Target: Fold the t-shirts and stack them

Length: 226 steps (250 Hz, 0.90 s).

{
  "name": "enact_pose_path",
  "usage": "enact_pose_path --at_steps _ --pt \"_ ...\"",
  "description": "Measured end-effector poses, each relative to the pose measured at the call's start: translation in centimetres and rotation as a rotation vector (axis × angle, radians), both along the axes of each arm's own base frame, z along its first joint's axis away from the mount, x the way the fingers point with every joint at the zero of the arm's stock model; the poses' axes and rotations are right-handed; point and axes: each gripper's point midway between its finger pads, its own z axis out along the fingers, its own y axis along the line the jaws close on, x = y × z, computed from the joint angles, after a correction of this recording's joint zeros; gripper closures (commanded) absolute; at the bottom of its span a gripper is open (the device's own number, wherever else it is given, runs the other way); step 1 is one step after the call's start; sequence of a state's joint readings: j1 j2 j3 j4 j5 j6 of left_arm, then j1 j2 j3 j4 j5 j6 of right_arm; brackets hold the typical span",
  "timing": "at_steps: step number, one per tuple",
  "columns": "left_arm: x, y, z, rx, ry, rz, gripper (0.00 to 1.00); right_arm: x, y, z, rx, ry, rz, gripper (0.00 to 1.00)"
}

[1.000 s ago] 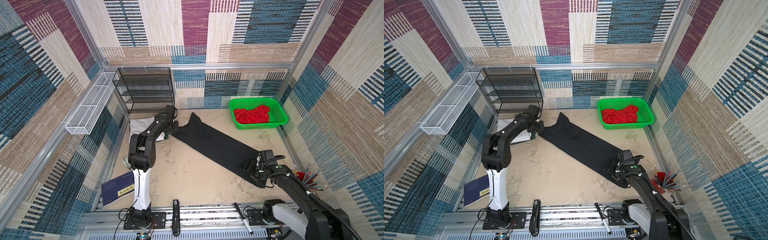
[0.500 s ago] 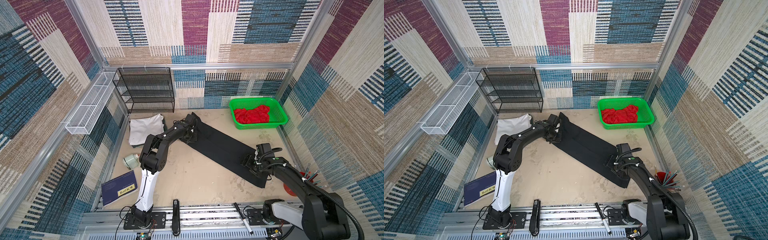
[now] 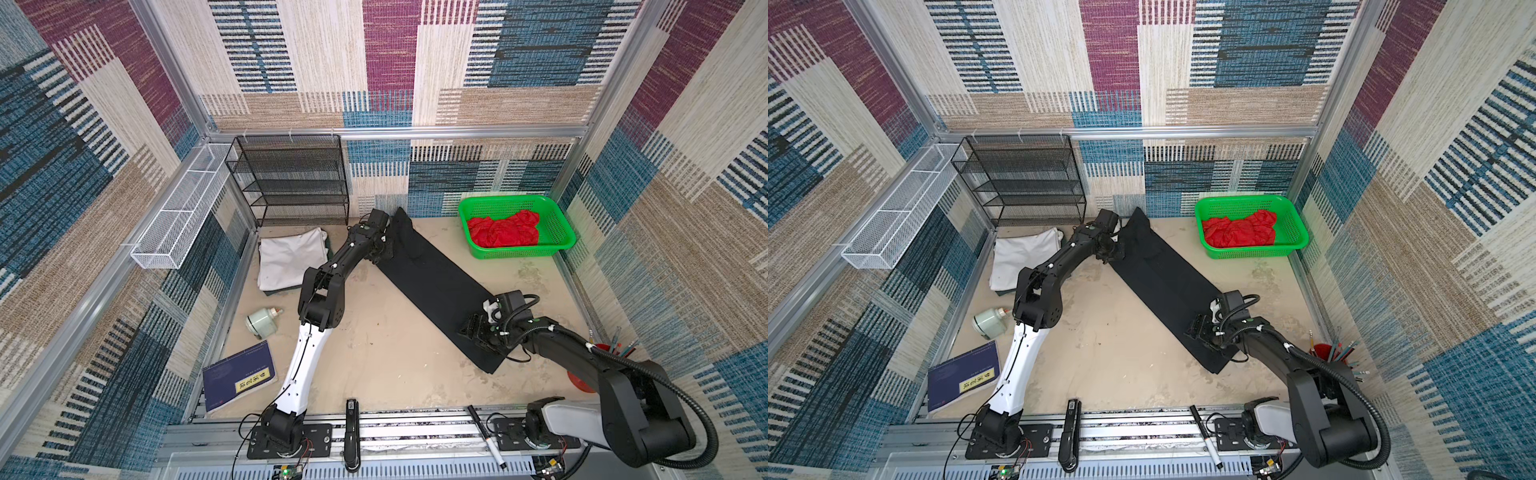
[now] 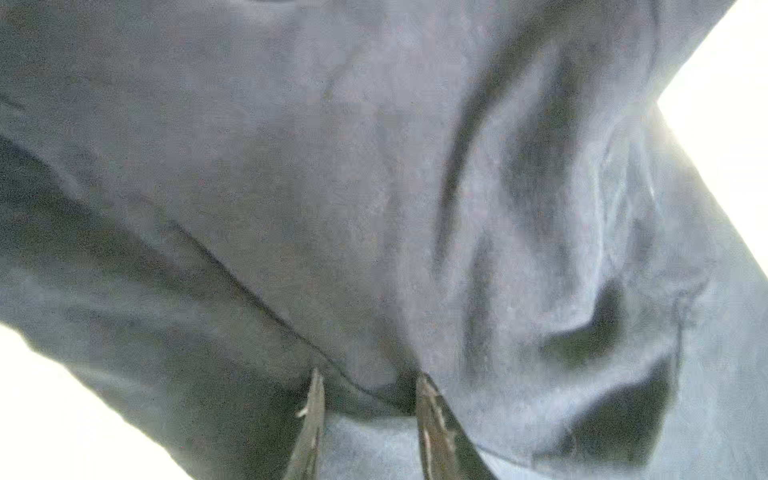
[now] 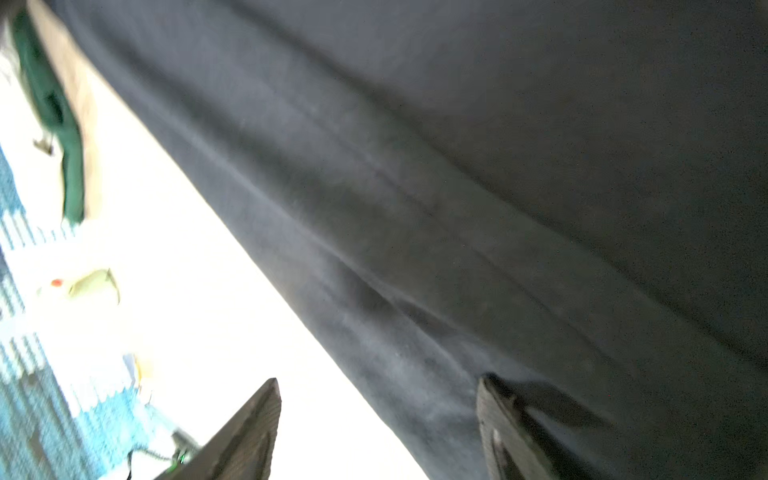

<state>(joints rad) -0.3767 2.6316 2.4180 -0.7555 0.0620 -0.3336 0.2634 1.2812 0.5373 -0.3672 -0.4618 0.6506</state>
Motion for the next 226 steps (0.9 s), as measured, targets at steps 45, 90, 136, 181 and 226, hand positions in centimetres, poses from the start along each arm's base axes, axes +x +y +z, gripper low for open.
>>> enact_pose_path --at_steps 45,90,136,181,226 --pt "2.4 1.0 0.3 -0.006 -0.045 -0.012 0.55 -1.6 6.9 0.0 0.078 0.047 0.179 0.24" --pt "3.3 2.6 0.4 0.001 -0.060 -0.004 0.53 -3.4 15.5 0.3 0.176 0.107 0.364 0.23" --pt "4.1 4.3 0.6 0.035 -0.087 -0.003 0.45 -2.6 22.4 2.0 0.216 0.095 0.459 0.23" --pt "4.4 4.1 1.4 0.038 -0.118 -0.066 0.44 1.1 23.1 7.1 0.229 -0.048 0.415 0.22" --pt "0.4 3.0 3.0 -0.015 -0.049 -0.132 0.44 2.7 17.1 9.3 0.140 -0.141 0.262 0.23"
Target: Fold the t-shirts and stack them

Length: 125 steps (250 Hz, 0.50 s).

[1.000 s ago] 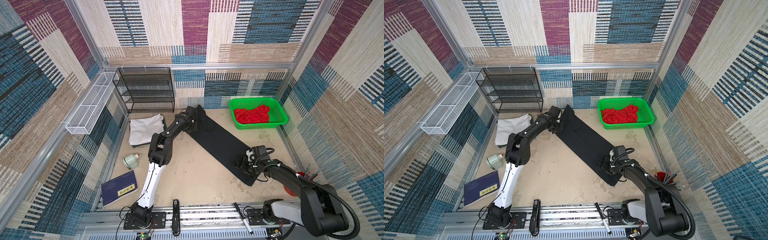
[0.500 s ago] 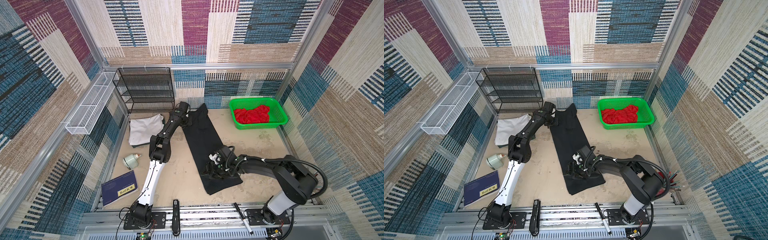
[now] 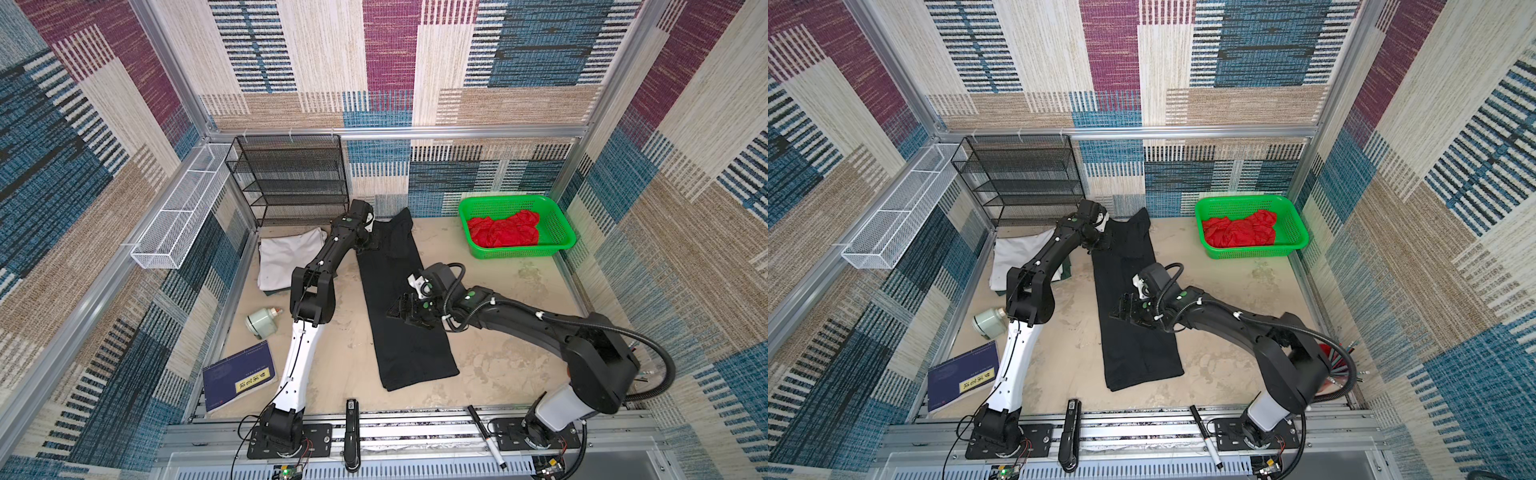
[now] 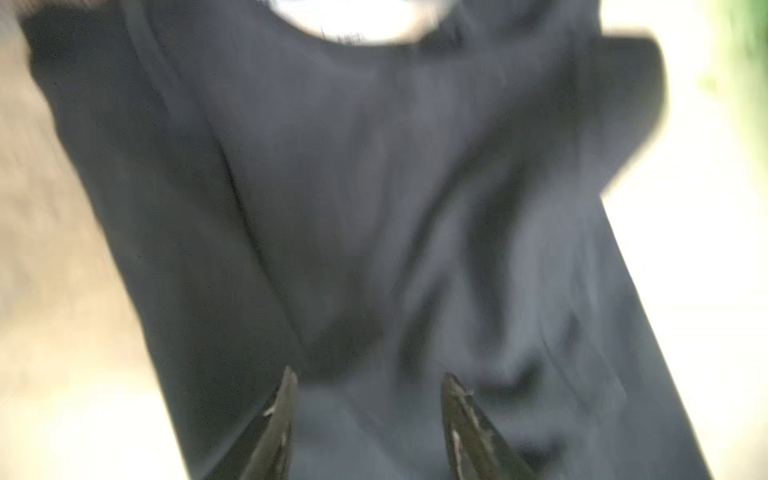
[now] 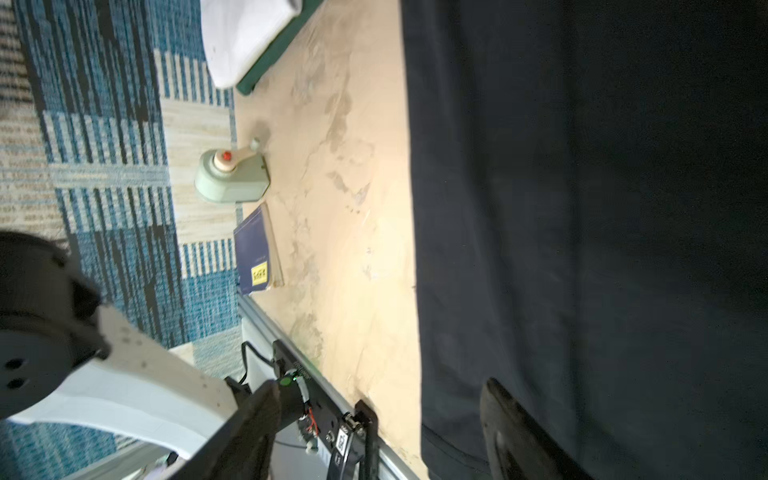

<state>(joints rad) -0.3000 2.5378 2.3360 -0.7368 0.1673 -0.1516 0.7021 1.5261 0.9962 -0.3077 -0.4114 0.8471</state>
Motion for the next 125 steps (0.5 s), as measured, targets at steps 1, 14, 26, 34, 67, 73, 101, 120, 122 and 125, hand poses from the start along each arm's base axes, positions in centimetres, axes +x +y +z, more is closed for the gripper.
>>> enact_pose_path --at_steps 1,14,26,34,67,73,101,120,122,125 --pt "-0.2 0.0 0.0 0.001 0.002 -0.001 0.44 0.0 -0.1 0.0 -0.002 -0.001 -0.004 0.23" --pt "-3.5 -0.3 0.4 0.004 0.044 -0.016 0.43 -0.4 -2.6 -1.0 -0.054 0.005 -0.056 0.23" --pt "-7.1 -0.6 1.2 -0.003 0.076 -0.026 0.43 -1.2 -4.7 -2.0 -0.106 0.019 -0.095 0.25" --pt "-9.5 -0.7 1.9 -0.010 0.095 -0.031 0.43 -1.8 -6.0 -2.7 -0.138 0.028 -0.116 0.26" --pt "-17.4 -1.9 6.8 -0.090 0.077 -0.055 0.45 -4.5 -9.7 -5.3 -0.238 0.060 -0.149 0.47" --pt "-19.0 -2.1 6.9 -0.092 0.084 -0.059 0.45 -5.0 -10.2 -5.9 -0.250 0.069 -0.150 0.49" --pt "-26.5 -2.8 4.9 -0.076 0.187 -0.096 0.47 -7.2 -12.0 -8.0 -0.290 0.106 -0.150 0.53" --pt "-30.5 -3.2 3.9 -0.098 0.259 -0.122 0.48 -8.2 -12.7 -9.0 -0.304 0.127 -0.146 0.57" --pt "-30.8 -3.2 3.8 -0.096 0.265 -0.121 0.48 -8.3 -12.7 -9.1 -0.305 0.129 -0.145 0.58" --pt "-31.3 -3.1 3.6 -0.097 0.276 -0.114 0.49 -8.5 -12.8 -9.2 -0.306 0.133 -0.143 0.58"
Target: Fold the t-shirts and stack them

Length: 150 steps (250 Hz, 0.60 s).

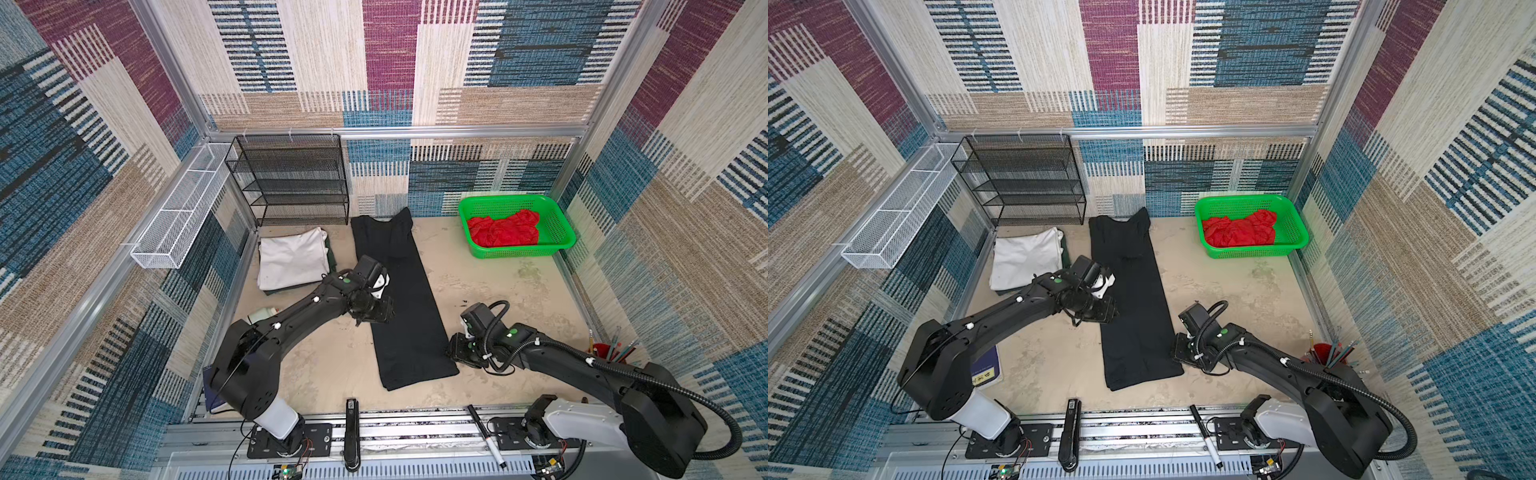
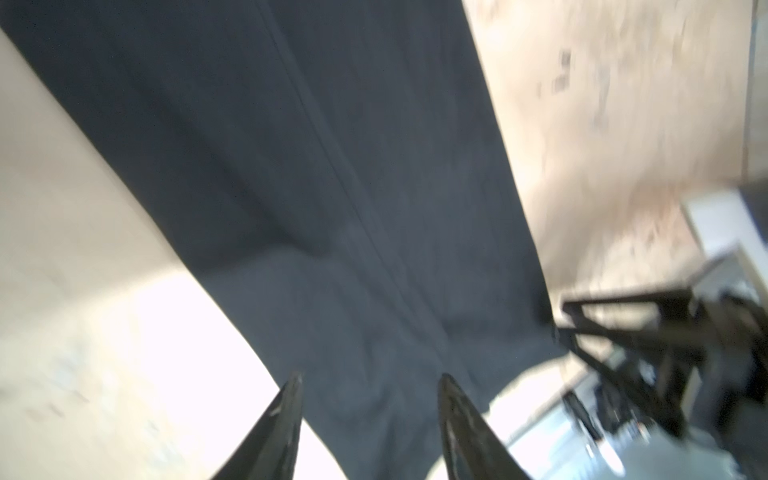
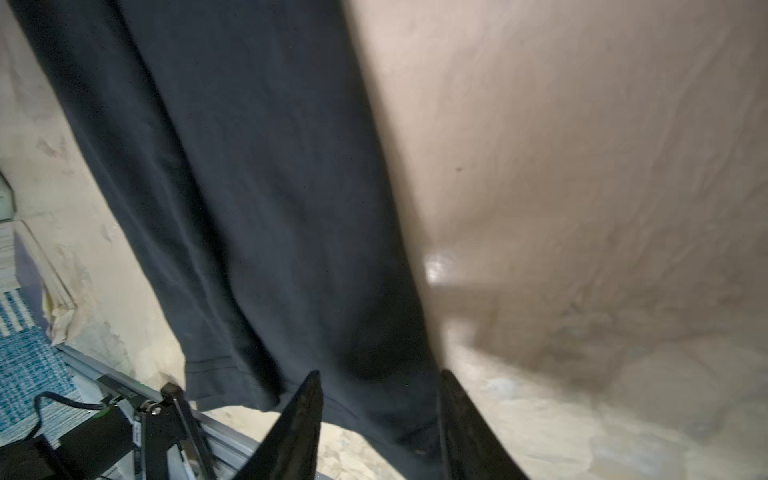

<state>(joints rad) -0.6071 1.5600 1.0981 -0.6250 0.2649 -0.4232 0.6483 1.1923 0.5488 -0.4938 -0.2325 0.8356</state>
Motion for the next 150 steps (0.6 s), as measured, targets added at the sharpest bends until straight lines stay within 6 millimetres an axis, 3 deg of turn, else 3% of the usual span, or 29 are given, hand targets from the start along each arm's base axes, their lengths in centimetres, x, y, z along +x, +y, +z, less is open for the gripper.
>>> enact_pose_path --at_steps 43,74,99,124,150 --pt "-6.1 -0.7 -2.6 0.002 0.121 -0.062 0.51 -1.6 -0.4 -1.3 -0.015 0.038 0.024 0.71" --pt "-8.3 -1.6 -3.8 0.013 0.169 -0.113 0.52 -2.4 -0.3 -1.9 -0.019 0.060 0.040 0.92" --pt "-9.9 -2.4 -4.8 0.040 0.201 -0.160 0.54 -2.7 0.2 -2.0 -0.008 0.062 0.054 1.00" --pt "-11.1 -2.2 -5.4 0.076 0.230 -0.186 0.58 -3.1 0.6 -2.0 0.002 0.062 0.074 1.00" --pt "-11.7 -0.6 -6.1 0.159 0.241 -0.177 0.58 -3.7 1.3 -2.0 0.014 0.069 0.098 1.00"
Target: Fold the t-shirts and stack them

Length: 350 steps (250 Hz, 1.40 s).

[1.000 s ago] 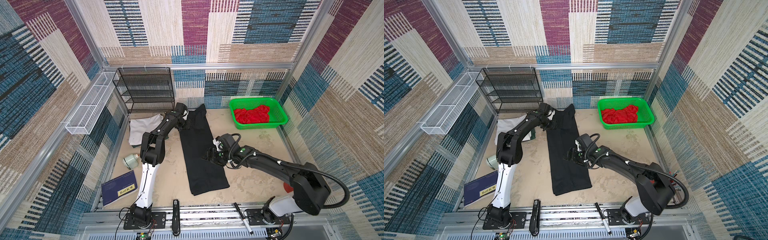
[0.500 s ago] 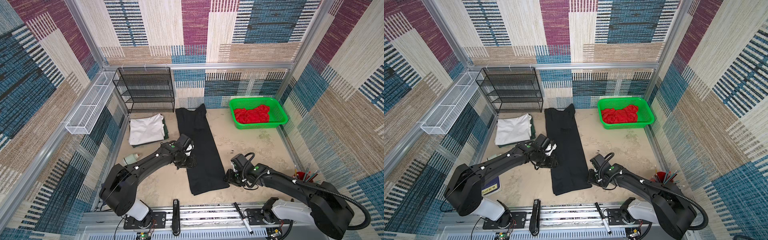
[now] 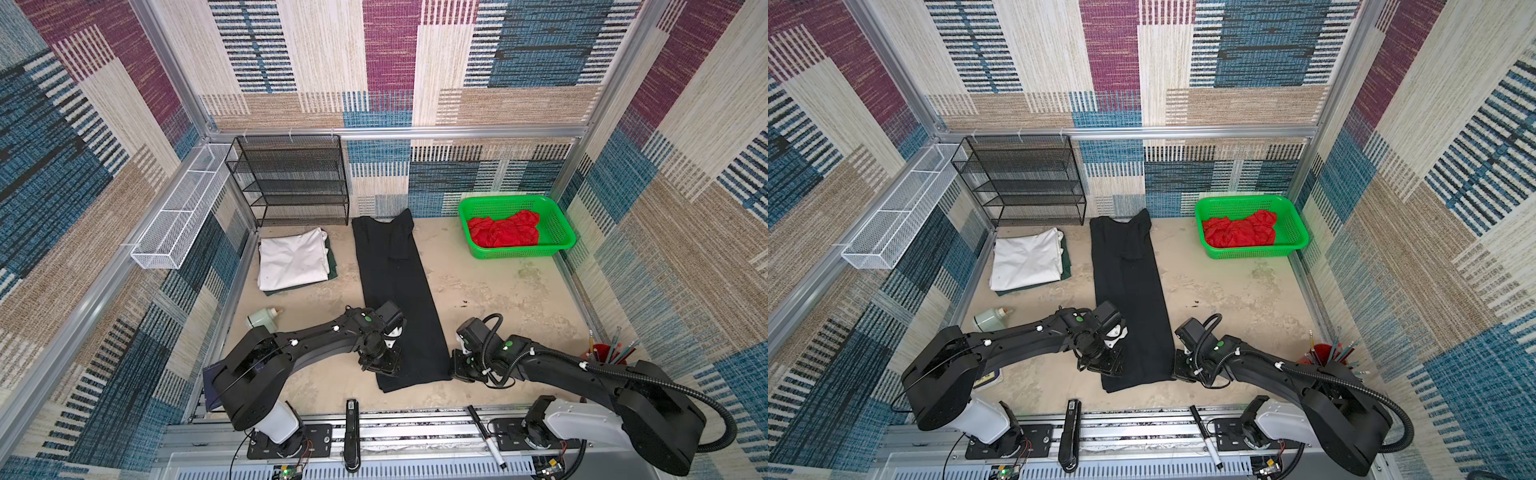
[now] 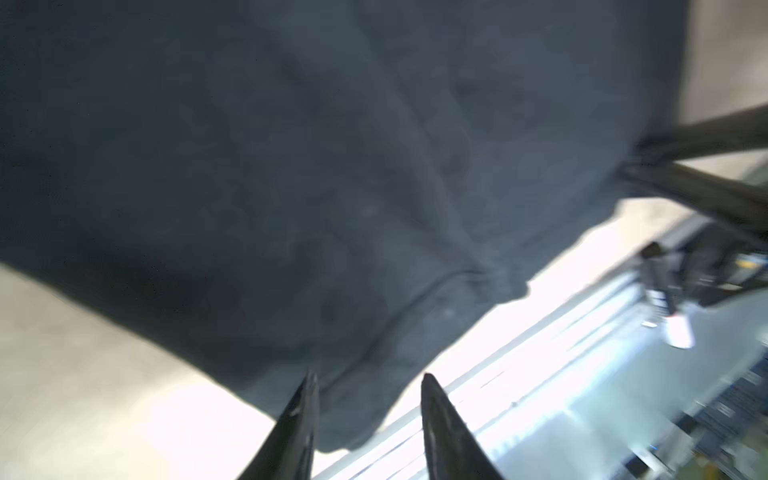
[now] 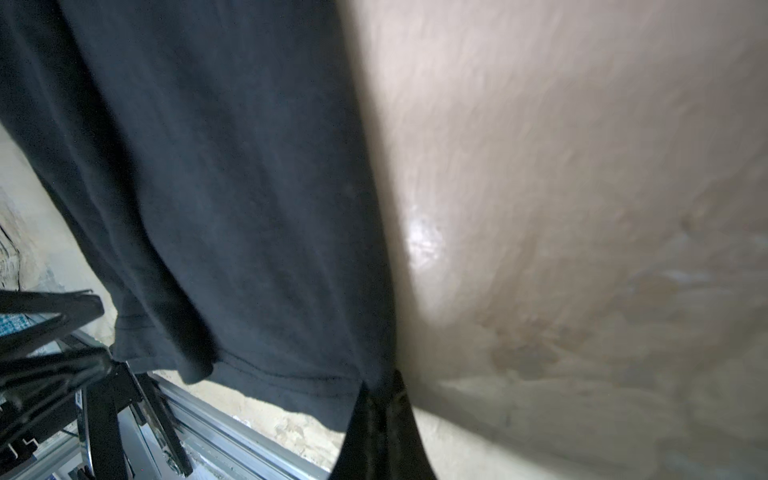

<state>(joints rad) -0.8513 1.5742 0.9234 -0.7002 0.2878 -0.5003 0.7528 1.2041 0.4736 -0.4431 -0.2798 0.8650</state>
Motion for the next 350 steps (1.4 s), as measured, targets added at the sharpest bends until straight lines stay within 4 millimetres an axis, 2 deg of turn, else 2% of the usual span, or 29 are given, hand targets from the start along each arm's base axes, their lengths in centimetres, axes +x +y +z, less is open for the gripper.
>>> enact_pose_path --at_steps 50,95,127,163,190,225,247,260,307,350 --pt "-1.2 4.2 -0.6 0.184 0.009 0.001 0.59 -1.1 1.1 0.1 0.020 0.023 0.031 1.00" --pt "-2.0 6.1 -1.2 0.259 0.022 -0.002 0.59 -1.4 1.7 0.3 0.041 0.032 0.037 1.00" --pt "-1.8 6.0 0.4 0.213 -0.019 0.011 0.54 -1.5 1.7 0.3 0.048 0.033 0.035 1.00" --pt "-1.6 5.0 2.2 0.110 -0.066 0.044 0.54 -1.5 1.8 0.3 0.051 0.033 0.035 1.00" --pt "-2.0 4.2 1.8 0.088 -0.043 0.043 0.52 -1.4 1.8 0.1 0.049 0.036 0.036 1.00" --pt "-2.5 3.8 0.1 0.116 -0.020 0.032 0.52 -1.4 2.2 0.0 0.059 0.039 0.042 1.00" --pt "-2.7 3.6 -0.7 0.132 -0.009 0.028 0.58 -1.4 2.3 0.0 0.066 0.041 0.045 1.00" --pt "-2.8 3.6 -1.1 0.143 -0.004 0.025 0.65 -1.4 2.4 0.1 0.066 0.041 0.045 1.00" --pt "-3.1 4.3 -2.3 0.192 0.010 0.033 1.00 -1.4 2.3 0.1 0.069 0.038 0.045 1.00" --pt "-3.2 4.7 -2.1 0.186 -0.006 0.046 1.00 -1.7 2.0 0.1 0.073 0.039 0.031 1.00"
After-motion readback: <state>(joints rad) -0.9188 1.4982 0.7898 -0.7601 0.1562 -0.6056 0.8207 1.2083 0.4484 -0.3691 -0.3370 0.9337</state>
